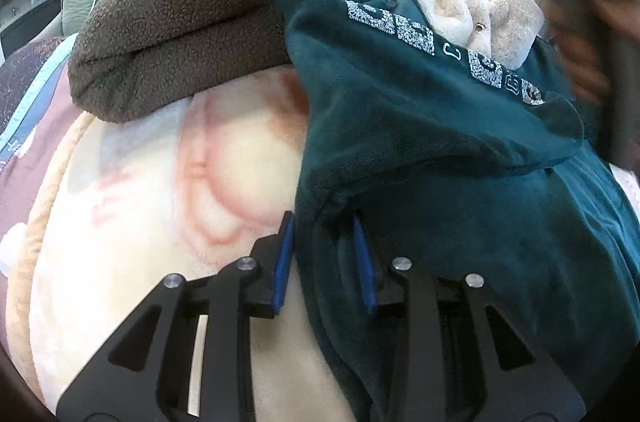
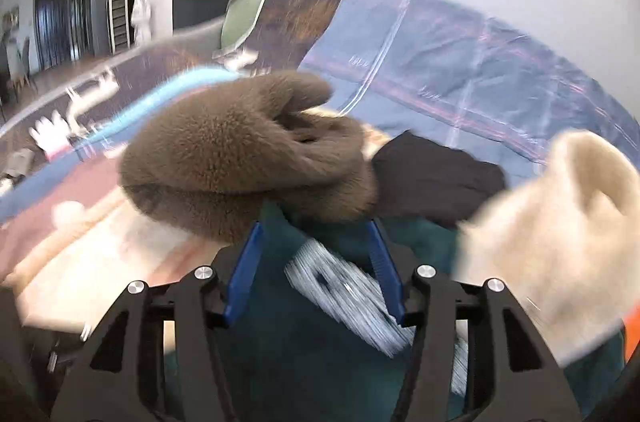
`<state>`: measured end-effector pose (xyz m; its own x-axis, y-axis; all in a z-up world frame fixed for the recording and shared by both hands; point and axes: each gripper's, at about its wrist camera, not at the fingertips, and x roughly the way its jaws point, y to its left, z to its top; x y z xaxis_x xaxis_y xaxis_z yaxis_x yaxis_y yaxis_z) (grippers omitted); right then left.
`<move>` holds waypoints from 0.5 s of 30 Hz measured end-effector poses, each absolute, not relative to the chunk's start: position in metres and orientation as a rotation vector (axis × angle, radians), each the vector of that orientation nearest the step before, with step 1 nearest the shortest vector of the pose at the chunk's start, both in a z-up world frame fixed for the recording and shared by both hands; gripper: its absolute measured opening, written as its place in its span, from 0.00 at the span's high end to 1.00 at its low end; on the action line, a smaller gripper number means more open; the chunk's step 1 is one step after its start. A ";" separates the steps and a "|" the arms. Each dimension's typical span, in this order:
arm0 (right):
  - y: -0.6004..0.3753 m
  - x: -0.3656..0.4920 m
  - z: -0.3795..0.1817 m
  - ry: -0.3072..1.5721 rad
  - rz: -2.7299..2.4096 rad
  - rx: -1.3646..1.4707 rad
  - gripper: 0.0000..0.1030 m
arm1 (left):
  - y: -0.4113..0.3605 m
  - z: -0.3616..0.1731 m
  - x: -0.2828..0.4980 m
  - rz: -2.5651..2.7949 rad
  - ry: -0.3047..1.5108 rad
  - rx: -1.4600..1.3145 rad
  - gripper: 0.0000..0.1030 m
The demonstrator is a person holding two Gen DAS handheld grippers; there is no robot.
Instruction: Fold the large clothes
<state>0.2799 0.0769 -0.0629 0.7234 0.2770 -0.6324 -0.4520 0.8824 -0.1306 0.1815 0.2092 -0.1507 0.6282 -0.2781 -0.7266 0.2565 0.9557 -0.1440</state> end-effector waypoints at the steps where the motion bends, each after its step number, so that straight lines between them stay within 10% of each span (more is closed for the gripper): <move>1: 0.049 0.262 -0.064 0.672 0.393 -0.266 0.47 | 0.210 -0.151 0.181 -0.308 0.837 -0.029 0.70; 11: -0.168 0.211 -0.163 0.863 0.143 0.120 0.49 | 0.215 -0.144 0.178 -0.286 0.832 -0.044 0.69; 15: -0.122 0.205 -0.176 0.834 0.137 -0.134 0.15 | 0.200 -0.111 0.157 -0.178 0.765 0.054 0.75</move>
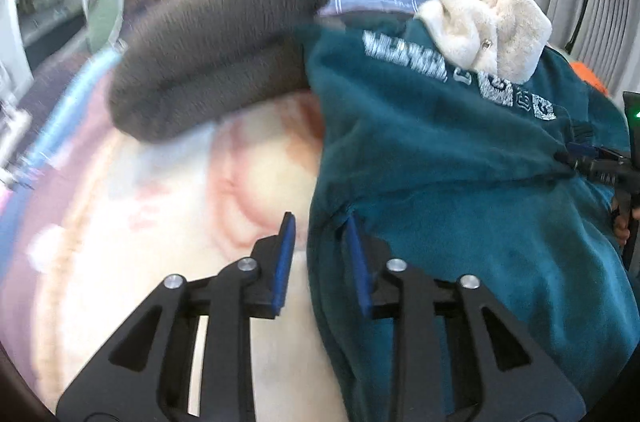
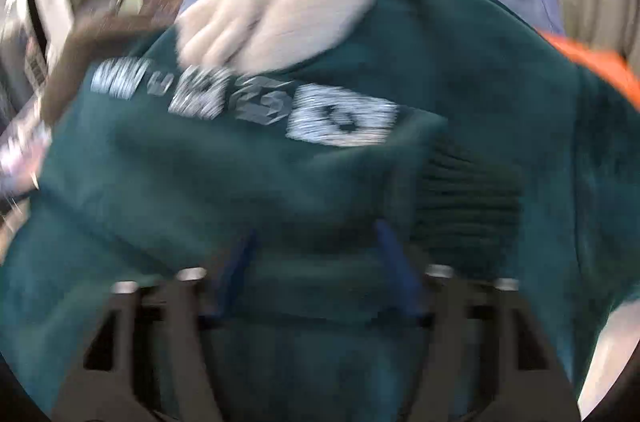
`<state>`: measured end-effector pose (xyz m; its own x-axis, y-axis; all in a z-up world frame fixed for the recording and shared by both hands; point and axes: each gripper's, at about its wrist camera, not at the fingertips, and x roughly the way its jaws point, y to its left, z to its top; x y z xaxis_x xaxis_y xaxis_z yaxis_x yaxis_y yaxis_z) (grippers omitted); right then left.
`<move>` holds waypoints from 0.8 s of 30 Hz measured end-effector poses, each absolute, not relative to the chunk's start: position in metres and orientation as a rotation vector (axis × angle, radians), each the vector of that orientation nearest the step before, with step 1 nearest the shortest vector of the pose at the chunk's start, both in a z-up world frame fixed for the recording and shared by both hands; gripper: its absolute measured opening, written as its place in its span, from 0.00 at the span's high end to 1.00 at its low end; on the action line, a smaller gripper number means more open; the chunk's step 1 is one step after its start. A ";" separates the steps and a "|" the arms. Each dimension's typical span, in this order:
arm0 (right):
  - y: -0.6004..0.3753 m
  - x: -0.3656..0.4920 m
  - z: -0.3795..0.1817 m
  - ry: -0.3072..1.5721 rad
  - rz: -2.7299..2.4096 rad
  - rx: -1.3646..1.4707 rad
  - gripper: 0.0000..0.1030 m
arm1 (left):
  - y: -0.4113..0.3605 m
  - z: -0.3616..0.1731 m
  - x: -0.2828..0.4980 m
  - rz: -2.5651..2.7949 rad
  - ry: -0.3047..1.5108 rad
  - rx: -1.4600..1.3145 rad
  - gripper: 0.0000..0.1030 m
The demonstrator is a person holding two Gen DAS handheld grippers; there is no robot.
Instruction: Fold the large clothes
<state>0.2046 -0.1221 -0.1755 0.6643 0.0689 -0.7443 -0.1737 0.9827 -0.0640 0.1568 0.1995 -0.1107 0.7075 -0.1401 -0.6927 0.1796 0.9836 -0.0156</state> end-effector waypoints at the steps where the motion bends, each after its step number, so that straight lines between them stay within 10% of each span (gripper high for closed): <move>1: -0.114 0.203 -0.177 0.830 0.109 -0.182 0.14 | 0.194 -0.100 0.152 -0.177 0.745 0.068 0.75; 7: -0.153 0.189 -0.168 0.759 0.246 0.068 0.17 | 0.123 -0.049 0.162 -0.231 0.708 0.144 0.68; 12: -0.202 0.160 -0.148 0.697 0.219 0.330 0.56 | 0.051 -0.090 0.220 -0.279 0.835 0.044 0.57; 24: -0.515 0.032 -0.105 0.471 -0.510 0.705 0.55 | 0.025 -0.147 0.230 -0.213 0.833 0.110 0.50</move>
<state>0.0320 -0.5150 -0.1053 0.7778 -0.2779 -0.5637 0.5839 0.6513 0.4845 0.2298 0.0255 -0.1472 0.6528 -0.1443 -0.7437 0.2305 0.9730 0.0136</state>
